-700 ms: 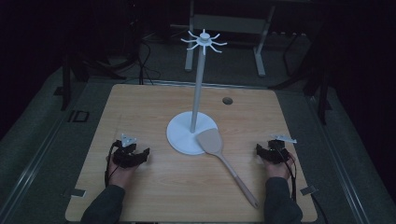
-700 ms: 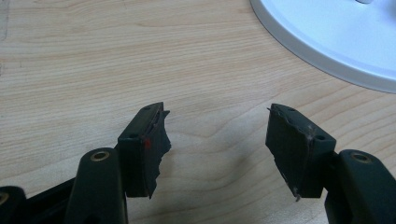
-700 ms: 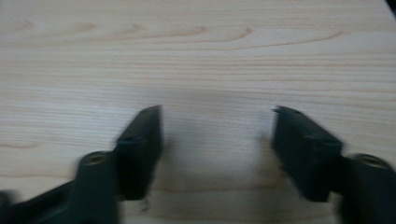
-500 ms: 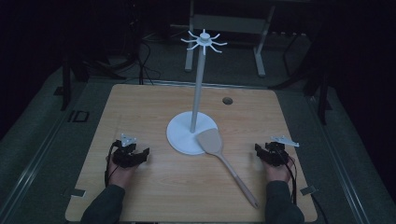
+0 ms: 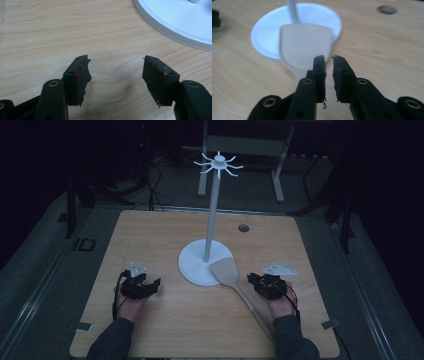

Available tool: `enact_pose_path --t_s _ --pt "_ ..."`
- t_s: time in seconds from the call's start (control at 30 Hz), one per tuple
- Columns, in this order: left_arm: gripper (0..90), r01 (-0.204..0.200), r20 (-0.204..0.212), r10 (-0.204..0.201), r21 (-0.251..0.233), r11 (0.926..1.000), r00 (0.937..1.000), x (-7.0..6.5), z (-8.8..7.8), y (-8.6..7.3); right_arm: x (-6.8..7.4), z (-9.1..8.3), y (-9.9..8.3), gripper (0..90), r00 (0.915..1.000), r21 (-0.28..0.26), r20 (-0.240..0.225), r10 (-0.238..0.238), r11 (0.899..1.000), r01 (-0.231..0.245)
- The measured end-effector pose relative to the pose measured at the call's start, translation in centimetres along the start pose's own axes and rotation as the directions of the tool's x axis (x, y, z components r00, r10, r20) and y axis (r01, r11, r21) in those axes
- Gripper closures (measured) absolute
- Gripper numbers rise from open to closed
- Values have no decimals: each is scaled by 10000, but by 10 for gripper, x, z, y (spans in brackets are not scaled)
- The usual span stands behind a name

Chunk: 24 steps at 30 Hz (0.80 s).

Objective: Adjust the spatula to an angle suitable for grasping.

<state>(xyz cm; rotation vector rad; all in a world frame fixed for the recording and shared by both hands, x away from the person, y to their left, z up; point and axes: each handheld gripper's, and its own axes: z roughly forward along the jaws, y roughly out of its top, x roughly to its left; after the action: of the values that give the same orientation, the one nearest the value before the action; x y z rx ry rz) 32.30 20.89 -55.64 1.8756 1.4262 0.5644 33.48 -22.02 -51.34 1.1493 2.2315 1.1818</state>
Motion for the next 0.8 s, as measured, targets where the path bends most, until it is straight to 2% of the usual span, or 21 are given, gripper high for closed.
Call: enact_pose_path --t_s 0.17,0.4,0.63,0.73,0.8 --pt "383 43 12 -43 -29 10000 10000 0 0 0 15 16 -5 722 9992 756 -105 -373 9964 380" --pt "383 45 6 -45 -45 10000 10000 0 0 0 22 29 -14 619 9984 1731 -111 -551 9833 562" --pt "383 34 -17 -34 -33 10000 10000 1 -1 0 27 38 -20 639 9965 2284 -170 -822 9699 839" --pt "383 48 -20 -48 -55 10000 10000 1 -1 0 30 38 -21 731 9943 2216 -8 -1062 9696 1037" --pt "383 42 -18 -42 -54 10000 10000 1 -1 0 30 36 -21 750 9938 2162 85 -1112 9705 1068"
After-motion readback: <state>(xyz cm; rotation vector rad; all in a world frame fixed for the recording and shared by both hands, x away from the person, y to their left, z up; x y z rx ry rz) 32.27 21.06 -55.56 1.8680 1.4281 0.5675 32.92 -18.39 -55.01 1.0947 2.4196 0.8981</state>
